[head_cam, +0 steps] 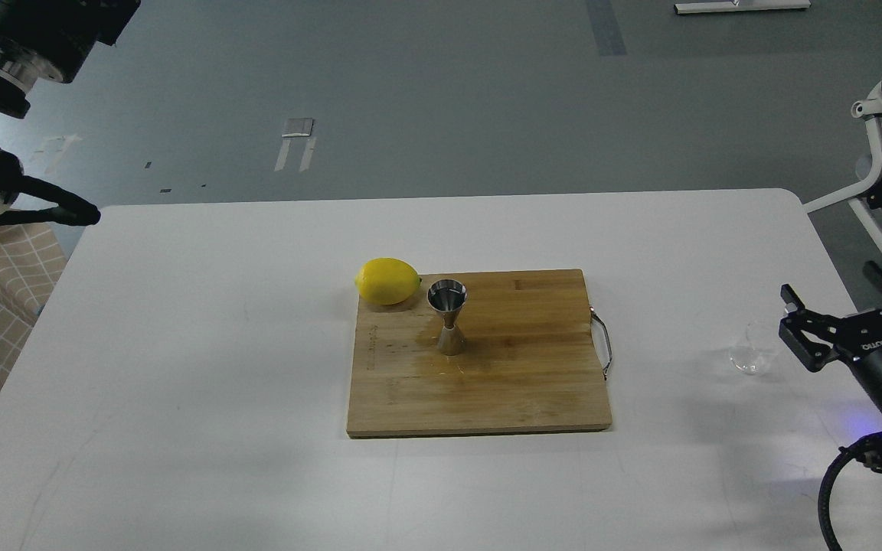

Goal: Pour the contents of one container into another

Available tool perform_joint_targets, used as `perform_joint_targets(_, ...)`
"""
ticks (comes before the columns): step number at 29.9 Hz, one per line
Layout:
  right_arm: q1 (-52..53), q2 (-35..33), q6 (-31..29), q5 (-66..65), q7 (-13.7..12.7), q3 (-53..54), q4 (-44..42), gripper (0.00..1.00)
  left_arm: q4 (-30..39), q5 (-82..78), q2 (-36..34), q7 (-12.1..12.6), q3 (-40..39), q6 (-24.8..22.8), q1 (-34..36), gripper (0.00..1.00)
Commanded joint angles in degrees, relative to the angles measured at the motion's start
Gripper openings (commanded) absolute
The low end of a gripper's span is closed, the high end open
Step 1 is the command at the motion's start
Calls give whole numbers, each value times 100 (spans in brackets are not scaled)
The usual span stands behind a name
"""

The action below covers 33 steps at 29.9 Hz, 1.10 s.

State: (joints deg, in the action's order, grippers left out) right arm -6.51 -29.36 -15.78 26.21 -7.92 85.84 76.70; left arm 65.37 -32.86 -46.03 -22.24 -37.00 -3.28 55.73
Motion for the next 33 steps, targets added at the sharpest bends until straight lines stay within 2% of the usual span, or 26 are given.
perform_joint_targets(1,553,-464,40,-19,10,-24,-164,99,-6,-1,15,0,0,3,-1,97)
perform_joint_targets(6,1643,-1168,49,-133,19,-173,-726,99,-6,-1,24,0,-26,20,-1,97)
perform_joint_targets(12,3243,-1256,163,-1064,19,-954,-1368,99,-6,8,42,-8,-35,73,-1,98)
perform_joint_targets(17,4463,-1168,786,-1644,19,-1744,-1666,100,-85,25,50,-26,-166,73,-1,98)
perform_joint_targets(19,4755,-1160,822,-1741,19,-2044,-1737,100,-103,43,50,-26,-246,73,-18,98)
perform_joint_targets(25,6046,-765,857,-2225,28,-3222,-2088,100,-410,78,375,27,-369,134,-62,98)
perform_joint_targets(33,6584,87,849,-2260,98,-3241,-2501,100,-937,139,762,123,-404,82,-71,98)
